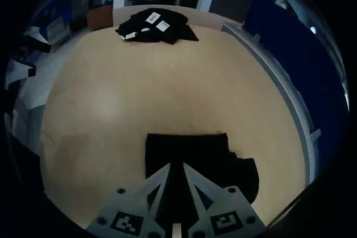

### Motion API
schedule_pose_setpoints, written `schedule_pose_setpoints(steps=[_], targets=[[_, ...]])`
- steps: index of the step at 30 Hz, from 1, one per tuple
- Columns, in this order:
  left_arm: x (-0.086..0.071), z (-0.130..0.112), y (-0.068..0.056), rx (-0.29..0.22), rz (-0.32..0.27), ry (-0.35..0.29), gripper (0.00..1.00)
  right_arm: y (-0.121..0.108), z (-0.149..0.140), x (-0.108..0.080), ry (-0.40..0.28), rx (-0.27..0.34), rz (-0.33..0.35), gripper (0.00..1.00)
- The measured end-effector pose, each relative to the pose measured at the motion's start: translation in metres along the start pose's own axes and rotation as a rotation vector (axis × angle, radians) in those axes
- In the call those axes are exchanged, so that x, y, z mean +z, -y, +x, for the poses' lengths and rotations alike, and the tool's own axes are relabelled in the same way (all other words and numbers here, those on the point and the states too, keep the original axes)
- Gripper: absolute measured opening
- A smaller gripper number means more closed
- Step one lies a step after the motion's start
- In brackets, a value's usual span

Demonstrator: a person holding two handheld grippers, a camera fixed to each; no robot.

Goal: Fold towel

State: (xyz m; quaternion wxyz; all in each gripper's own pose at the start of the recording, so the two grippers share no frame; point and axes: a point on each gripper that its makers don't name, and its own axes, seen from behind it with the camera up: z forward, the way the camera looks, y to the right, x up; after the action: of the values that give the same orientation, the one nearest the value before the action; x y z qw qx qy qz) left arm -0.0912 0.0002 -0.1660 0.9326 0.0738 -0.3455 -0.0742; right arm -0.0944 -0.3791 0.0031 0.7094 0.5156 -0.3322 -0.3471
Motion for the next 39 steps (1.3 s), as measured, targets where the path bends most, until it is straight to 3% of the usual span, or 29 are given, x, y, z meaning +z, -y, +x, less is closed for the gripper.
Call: schedule_pose_setpoints(steps=[9, 17, 21, 31, 39], targets=[[-0.002, -0.001, 0.006, -0.026, 0.009, -0.004, 0.77, 0.019, -0.011, 0.019, 0.044, -0.020, 0.043, 0.05], [0.001, -0.003, 0.004, -0.027, 0.008, -0.003, 0.77, 0.020, -0.014, 0.018, 0.035, 0.000, 0.054, 0.09], [0.001, -0.002, 0.000, -0.019, 0.004, -0.004, 0.76, 0.021, -0.011, 0.015, 0.019, 0.006, 0.060, 0.18], [0.002, -0.001, -0.005, -0.016, 0.002, -0.005, 0.76, 0.015, 0.006, -0.006, -0.074, 0.069, 0.046, 0.56], [0.002, 0.002, -0.008, -0.013, 0.000, -0.007, 0.77, 0.013, -0.014, -0.027, -0.083, 0.150, 0.011, 0.63]])
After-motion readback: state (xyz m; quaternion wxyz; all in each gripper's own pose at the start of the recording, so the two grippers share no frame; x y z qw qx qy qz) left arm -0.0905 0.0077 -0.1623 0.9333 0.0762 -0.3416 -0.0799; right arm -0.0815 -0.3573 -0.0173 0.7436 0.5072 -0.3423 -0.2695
